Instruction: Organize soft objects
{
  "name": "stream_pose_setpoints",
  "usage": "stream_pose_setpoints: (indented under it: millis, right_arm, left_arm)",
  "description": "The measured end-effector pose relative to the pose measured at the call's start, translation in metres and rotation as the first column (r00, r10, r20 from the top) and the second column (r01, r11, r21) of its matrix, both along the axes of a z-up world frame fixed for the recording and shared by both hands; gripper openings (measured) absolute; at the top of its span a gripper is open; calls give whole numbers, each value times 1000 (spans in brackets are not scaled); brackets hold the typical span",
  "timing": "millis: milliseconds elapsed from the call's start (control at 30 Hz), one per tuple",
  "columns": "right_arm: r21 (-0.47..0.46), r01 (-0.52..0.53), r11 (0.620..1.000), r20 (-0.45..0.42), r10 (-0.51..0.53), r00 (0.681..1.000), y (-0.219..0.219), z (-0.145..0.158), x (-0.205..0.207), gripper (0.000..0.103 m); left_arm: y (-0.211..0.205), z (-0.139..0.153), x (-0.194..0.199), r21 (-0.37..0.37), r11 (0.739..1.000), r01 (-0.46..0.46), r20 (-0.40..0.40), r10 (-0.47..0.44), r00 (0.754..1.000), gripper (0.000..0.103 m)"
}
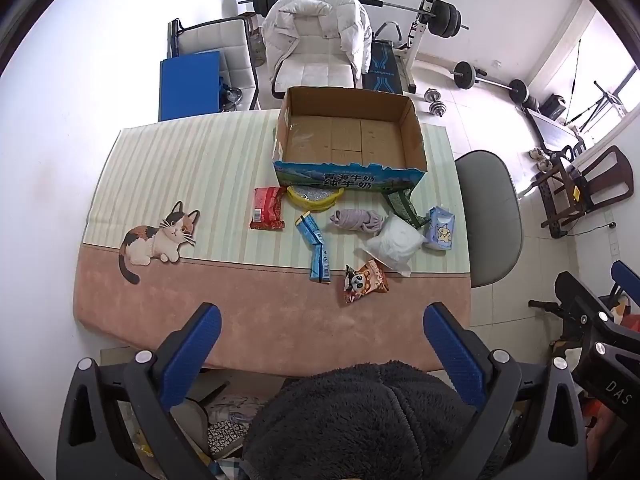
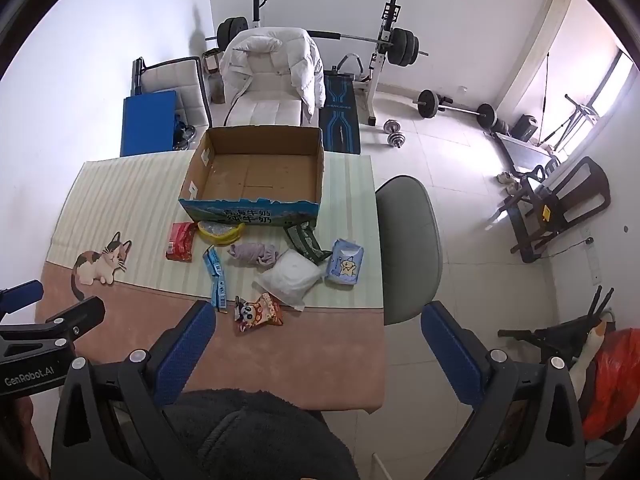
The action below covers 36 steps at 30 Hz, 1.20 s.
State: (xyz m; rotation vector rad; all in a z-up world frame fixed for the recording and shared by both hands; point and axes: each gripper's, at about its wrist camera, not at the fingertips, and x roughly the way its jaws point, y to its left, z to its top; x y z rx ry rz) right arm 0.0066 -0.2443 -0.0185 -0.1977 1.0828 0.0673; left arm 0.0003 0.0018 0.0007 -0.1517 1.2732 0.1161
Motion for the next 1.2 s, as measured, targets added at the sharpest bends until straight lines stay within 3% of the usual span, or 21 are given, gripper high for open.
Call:
stream_pose_setpoints:
  millis: [1200]
  right_arm:
    - [20, -2, 1000, 7, 2, 1000, -9, 11, 5, 103]
  left_arm:
    - [-8, 13, 2, 37, 999, -3, 57, 1, 998, 103]
